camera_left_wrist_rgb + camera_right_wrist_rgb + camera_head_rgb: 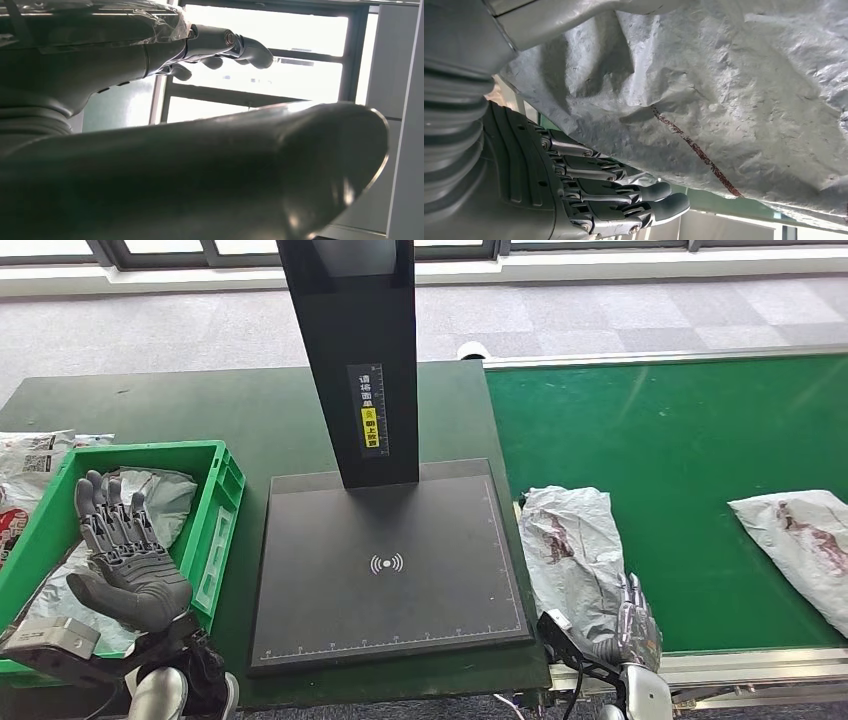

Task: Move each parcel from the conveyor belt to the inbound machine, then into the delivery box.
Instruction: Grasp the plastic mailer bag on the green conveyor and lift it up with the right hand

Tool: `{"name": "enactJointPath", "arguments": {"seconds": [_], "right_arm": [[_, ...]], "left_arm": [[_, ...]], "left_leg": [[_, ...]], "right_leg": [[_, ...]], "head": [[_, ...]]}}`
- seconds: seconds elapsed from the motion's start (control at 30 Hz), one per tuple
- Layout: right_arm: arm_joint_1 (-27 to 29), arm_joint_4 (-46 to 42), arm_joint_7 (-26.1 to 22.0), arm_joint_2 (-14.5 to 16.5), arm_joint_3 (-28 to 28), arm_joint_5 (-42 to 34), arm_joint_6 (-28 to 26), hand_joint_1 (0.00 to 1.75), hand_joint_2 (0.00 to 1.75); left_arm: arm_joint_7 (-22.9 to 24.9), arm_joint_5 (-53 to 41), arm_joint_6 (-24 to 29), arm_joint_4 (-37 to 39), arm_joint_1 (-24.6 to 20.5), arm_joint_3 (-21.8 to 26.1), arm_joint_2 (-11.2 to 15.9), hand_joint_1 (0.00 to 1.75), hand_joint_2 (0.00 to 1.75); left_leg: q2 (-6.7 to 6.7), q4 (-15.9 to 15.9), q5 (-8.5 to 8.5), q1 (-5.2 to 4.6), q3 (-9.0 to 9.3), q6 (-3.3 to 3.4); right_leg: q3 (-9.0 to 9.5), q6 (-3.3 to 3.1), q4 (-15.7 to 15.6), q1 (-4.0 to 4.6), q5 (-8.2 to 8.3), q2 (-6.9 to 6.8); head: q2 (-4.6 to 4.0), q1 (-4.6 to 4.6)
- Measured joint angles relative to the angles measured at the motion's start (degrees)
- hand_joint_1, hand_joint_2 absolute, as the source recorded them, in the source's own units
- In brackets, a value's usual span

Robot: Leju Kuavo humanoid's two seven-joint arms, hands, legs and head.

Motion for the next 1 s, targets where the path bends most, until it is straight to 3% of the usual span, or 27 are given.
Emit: {"name": "enactJointPath", "arguments": {"seconds": [0.1,0.13,0.23,0.27,1.0], "right_arm": [[0.0,0.0,0.0,0.0,0.0,0.0,0.0,0.0,1.75],[0.0,0.1,0.0,0.0,0.0,0.1,0.1,0.13,1.75],[0.0,0.1,0.2,0.2,-0.1,0.8,0.8,1.44,1.75],[0.0,0.1,0.3,0.3,-0.3,1.2,1.1,1.75,1.75],[2.6,-5.0,-1.9,5.0,-3.7,6.0,4.7,1.75,1.75]], "left_arm": [[0.0,0.0,0.0,0.1,0.0,0.0,0.0,0.0,0.0],[0.0,0.0,0.0,0.2,0.0,0.0,0.1,0.0,0.0],[0.0,0.0,0.0,0.4,-0.3,0.0,0.1,0.0,0.0],[0.0,0.0,0.0,0.6,-0.4,-0.1,0.1,0.0,0.0],[0.0,-0.7,0.2,1.3,-0.8,-1.4,0.3,0.0,0.0]], "left_leg": [[0.0,0.0,0.0,0.0,0.0,0.0],[0.0,0.0,0.0,0.0,0.0,0.0],[0.0,0.0,0.0,0.0,0.01,0.0],[0.0,0.0,0.0,0.0,0.01,0.0],[0.01,0.0,0.0,0.01,0.07,0.0]], "right_leg": [[0.0,0.0,0.0,0.0,0.0,0.0],[0.0,0.0,0.0,0.0,0.0,0.0],[0.0,0.0,0.0,0.0,0.0,0.0],[0.01,0.0,0.0,0.0,0.0,0.0],[0.05,0.0,0.0,0.01,0.0,0.02]], "head": [[0.0,0.0],[0.0,0.0],[0.0,0.0],[0.0,0.0],[0.0,0.0]]}}
